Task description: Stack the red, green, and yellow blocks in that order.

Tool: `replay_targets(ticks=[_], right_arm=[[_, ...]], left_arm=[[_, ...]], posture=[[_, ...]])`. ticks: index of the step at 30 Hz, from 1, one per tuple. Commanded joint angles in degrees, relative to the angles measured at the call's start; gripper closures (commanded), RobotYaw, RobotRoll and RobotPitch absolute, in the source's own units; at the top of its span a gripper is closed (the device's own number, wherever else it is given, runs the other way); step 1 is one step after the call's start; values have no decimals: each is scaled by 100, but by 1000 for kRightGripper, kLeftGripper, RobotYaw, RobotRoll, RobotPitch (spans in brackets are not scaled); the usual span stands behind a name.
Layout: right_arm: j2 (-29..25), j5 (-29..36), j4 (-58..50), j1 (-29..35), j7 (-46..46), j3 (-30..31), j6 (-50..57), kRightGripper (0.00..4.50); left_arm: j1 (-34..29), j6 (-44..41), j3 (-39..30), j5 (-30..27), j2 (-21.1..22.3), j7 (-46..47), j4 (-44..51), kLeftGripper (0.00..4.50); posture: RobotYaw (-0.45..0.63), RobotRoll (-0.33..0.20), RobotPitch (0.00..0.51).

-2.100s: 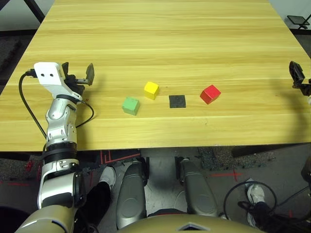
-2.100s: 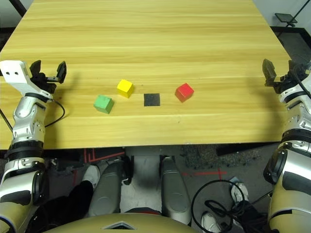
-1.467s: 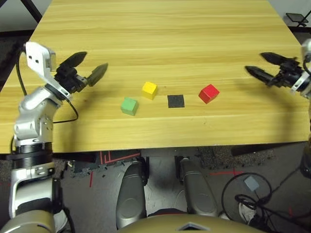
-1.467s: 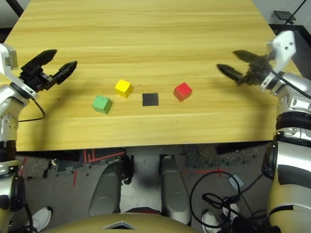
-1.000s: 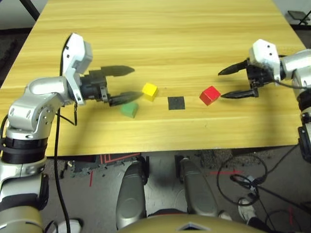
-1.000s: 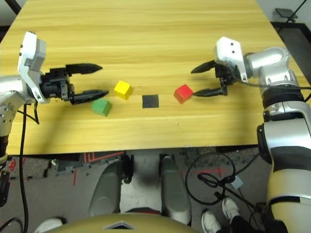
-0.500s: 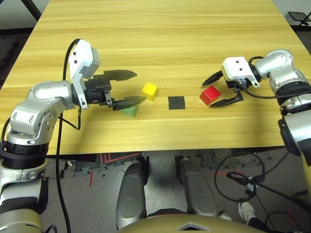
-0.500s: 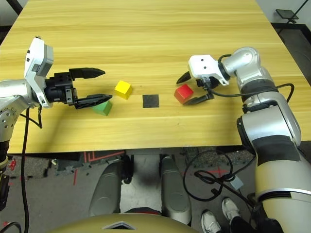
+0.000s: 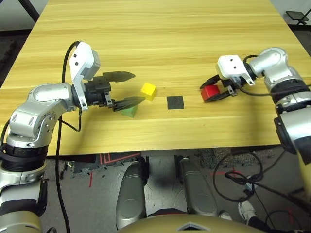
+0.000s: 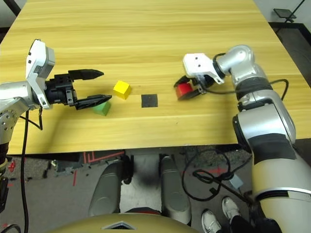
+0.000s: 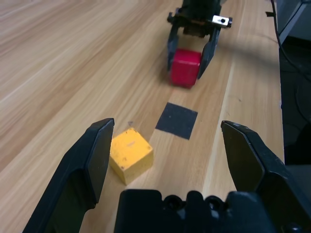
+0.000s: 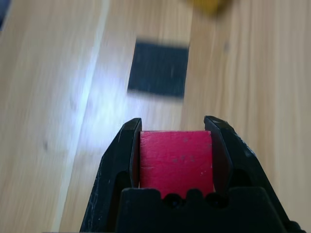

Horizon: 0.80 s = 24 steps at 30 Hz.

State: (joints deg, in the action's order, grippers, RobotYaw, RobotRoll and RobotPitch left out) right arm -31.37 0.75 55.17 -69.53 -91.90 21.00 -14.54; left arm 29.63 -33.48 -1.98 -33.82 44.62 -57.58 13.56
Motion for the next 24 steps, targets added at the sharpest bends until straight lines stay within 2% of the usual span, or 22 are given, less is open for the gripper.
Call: replay_targets(ticks=[1, 5, 9, 24], right_arm=[[137, 12, -1280, 324, 152, -36, 1017, 2449], [296, -121, -2418, 553, 438, 83, 2059, 2449], [369, -233, -2960, 718, 540, 219, 2387, 2449], [459, -482, -2843, 945, 747, 378, 2146, 2449]], left_arm=[[15, -66, 181, 143, -54, 17, -100, 0], [72, -59, 269, 228, -113, 40, -174, 0], [111, -61, 261, 265, -176, 101, -166, 0], [86, -172, 128, 231, -202, 383, 14, 0]], posture=[[307, -82, 221], [320, -88, 224], [339, -91, 230], [373, -75, 253]])
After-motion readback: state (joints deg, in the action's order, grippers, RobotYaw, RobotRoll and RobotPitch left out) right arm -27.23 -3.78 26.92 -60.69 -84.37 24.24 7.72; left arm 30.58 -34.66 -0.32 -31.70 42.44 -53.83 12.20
